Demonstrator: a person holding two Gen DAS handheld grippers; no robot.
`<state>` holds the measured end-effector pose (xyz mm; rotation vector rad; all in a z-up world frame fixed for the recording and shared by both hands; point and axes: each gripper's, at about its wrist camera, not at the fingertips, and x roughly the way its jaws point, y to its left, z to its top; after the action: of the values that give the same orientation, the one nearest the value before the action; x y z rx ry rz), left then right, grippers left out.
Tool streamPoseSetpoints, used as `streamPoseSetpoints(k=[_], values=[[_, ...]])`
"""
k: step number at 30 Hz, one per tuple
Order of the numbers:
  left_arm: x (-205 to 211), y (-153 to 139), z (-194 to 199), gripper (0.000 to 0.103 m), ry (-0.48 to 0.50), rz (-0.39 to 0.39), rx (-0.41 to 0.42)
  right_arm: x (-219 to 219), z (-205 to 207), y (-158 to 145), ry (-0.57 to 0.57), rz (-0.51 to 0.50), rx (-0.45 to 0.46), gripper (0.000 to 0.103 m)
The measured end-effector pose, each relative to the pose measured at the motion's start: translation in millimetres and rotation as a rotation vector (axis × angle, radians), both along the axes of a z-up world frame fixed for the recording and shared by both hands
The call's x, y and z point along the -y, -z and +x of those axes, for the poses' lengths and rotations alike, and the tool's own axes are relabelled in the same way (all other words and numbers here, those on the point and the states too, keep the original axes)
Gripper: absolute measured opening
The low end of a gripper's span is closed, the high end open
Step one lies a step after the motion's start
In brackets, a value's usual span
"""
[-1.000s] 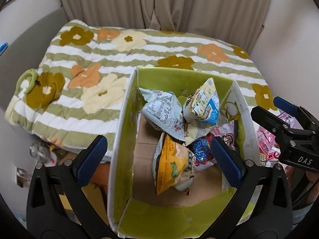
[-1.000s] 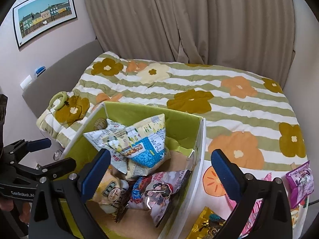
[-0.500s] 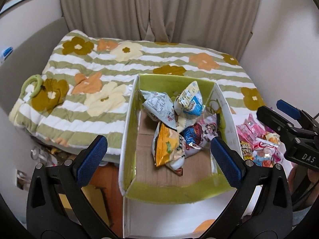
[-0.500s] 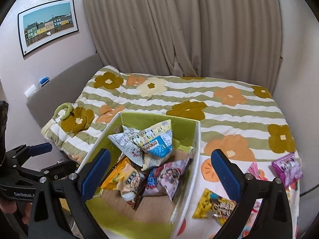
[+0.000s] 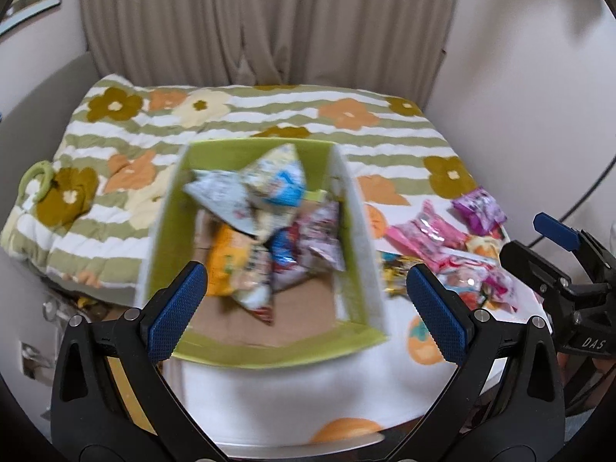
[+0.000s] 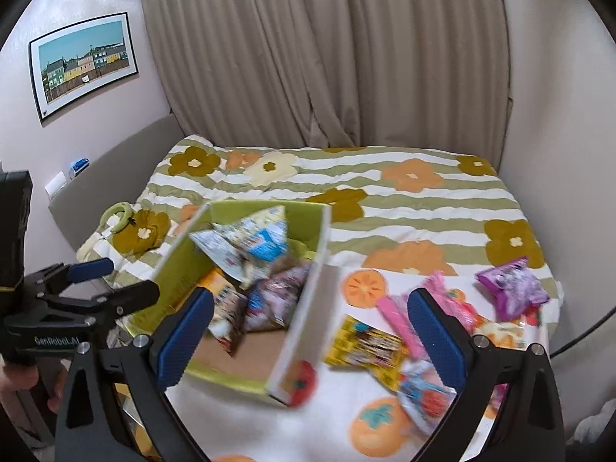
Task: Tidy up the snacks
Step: 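Withdraw both tools from the box toward the remaining snacks, then grasp the red-white FLAKES bag with the left tool while the right tool grasps a clear wrapper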
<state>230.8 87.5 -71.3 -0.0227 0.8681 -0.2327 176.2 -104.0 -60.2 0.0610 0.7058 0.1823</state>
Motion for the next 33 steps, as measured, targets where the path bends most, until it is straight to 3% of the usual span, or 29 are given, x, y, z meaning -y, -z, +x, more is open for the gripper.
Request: streamPoseSetpoints(k=[4, 10, 17, 25, 33], values=[[45.8, 10.7, -6.3, 0.103, 0.020, -0.056, -0.032, 44.8, -18.2, 8.4, 0.006, -0.014, -0.024, 0.100], [111.2, 25.7, -12.5, 0.102, 0.078, -0.060, -0.052, 97.7, -43.4, 29.9, 0.028, -0.093, -0.063, 0.100], [187.8, 59.7, -2.2, 0.103, 0.221, 0.035, -0.072, 146.7, -54.3, 70.4, -0.002, -0.100, -0.125, 0.100], [243.5, 121.0, 22.8, 0.102, 0.366, 0.096, -0.160, 163.2, -54.1, 127.6, -0.059, -0.143, -0.214, 0.100], [276.1, 167.7, 33.0, 0.101, 0.440, 0.146, -0.217, 151.6, -59.3, 162.3, -0.150, -0.206, -0.227, 0.100]])
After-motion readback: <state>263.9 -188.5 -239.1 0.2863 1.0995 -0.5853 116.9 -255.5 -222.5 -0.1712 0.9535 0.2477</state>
